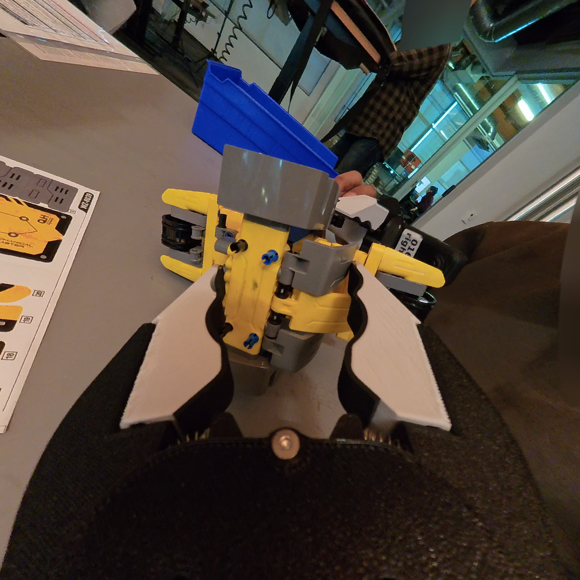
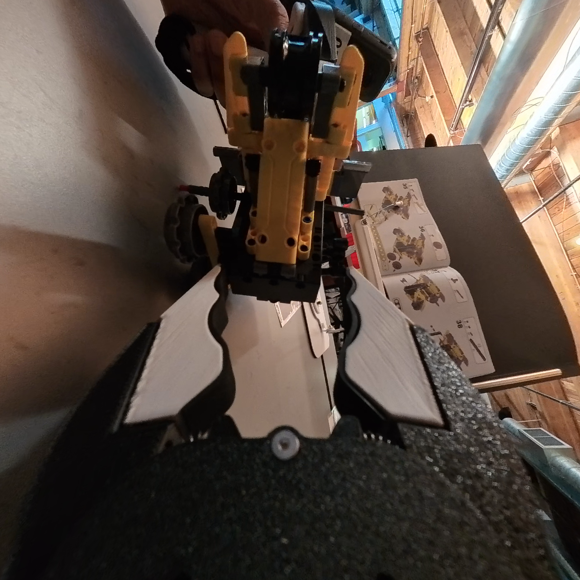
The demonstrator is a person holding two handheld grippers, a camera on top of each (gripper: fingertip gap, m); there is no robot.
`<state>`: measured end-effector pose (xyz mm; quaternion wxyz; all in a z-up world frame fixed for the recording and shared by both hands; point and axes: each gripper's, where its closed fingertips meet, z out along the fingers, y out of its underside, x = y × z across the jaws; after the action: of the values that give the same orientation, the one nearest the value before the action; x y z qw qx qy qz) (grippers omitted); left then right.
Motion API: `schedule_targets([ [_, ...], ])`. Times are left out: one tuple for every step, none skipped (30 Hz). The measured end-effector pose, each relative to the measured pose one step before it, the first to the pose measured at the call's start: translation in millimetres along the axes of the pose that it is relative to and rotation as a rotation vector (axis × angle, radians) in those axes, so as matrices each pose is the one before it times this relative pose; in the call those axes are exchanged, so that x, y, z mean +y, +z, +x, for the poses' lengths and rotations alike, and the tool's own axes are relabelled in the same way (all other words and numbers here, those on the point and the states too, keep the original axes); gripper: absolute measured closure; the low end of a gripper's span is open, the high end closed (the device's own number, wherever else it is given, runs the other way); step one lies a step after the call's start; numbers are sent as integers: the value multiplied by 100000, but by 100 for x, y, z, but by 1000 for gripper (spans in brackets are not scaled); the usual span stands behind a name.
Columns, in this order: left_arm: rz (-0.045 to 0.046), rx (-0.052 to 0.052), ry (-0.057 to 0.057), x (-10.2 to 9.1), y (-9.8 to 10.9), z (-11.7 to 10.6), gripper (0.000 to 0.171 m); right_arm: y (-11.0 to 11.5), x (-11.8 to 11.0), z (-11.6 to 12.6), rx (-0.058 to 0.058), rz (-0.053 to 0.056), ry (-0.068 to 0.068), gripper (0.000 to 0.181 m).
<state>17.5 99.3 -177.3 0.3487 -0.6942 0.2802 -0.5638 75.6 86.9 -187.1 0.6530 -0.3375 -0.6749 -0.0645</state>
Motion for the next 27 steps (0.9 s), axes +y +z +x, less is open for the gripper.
schedule_targets([
  [85, -30, -149, -8, 2, -23, 94, 29, 16, 19, -254, -140, 52, 108],
  [104, -19, -134, -5, -18, -19, 94, 30, 11, 0, -118, -15, 40, 108],
  [113, -11, -102, -14, -9, -12, 94, 16, 11, 4, 86, 142, -165, 108],
  [47, -1, 49, 7, 3, -2, 94, 5, -6, -6, 223, 243, -421, 108],
  [37, -31, 87, -1, -2, 11, 94, 5, -3, -3, 117, 132, -111, 108],
  [36, -71, -3, 1, 1, -2, 94, 4, 5, -7, -36, -4, 208, 108],
  [77, -13, -104, -3, 7, 0, 94, -1, 2, 1, -23, 56, 140, 108],
  [93, -1, -82, 1, 6, 8, 94, 0, -5, 6, 42, 165, 70, 108],
  [35, 9, -31, 3, -6, -5, 94, 5, 4, -4, 56, 248, 50, 108],
  [38, 8, -84, -11, -5, -3, 94, 12, -4, 0, 33, 237, 68, 108],
  [-27, -25, -48, 4, -2, 0, 94, 5, 3, 5, -1, 166, 63, 108],
  [-154, -67, 140, 18, -7, 10, 94, 3, 8, 1, -22, 129, 70, 108],
  [-175, -112, 236, 7, -8, -5, 94, -2, 5, -28, -105, 119, 128, 108],
  [-162, -119, 222, 3, 0, 11, 94, 11, 8, -18, -129, 184, 177, 108],
  [-167, -16, 143, 13, 4, 12, 94, -15, 8, 1, -62, 306, 222, 108],
  [-99, 31, 165, 12, 0, 9, 94, 8, 25, -1, -209, 224, 369, 107],
  [-10, -57, 142, -1, -4, -4, 94, 11, 33, 4, -421, 11, 877, 107],
  [-7, 12, -110, 3, 2, -4, 94, 12, 27, 7, -482, -109, 772, 107],
  [-52, 124, -75, 3, 11, 3, 94, 7, 10, 6, -421, -44, 218, 107],
  [-81, 71, 102, 3, 3, 11, 94, 10, -7, -16, -410, -16, 170, 107],
  [-145, 85, 149, 10, 5, 25, 94, 13, 7, -17, -504, 0, 566, 107],
  [-168, 41, 216, 19, 12, 24, 94, 13, 25, -20, -552, -83, 884, 107],
  [-99, -36, 172, 2, 5, 20, 94, 8, 17, -20, -480, -147, 782, 107],
  [23, -91, 16, -5, 8, 2, 94, 7, 18, 4, -265, -216, 344, 107],
  [77, 3, -19, 3, -5, 2, 94, 0, 3, 7, -114, -248, -167, 107],
  [142, 34, -94, -10, 4, -10, 94, -8, -3, 1, 3, -256, -227, 107],
  [99, 23, -106, -4, 1, -11, 94, 5, 9, 14, 22, -236, 66, 107],
])
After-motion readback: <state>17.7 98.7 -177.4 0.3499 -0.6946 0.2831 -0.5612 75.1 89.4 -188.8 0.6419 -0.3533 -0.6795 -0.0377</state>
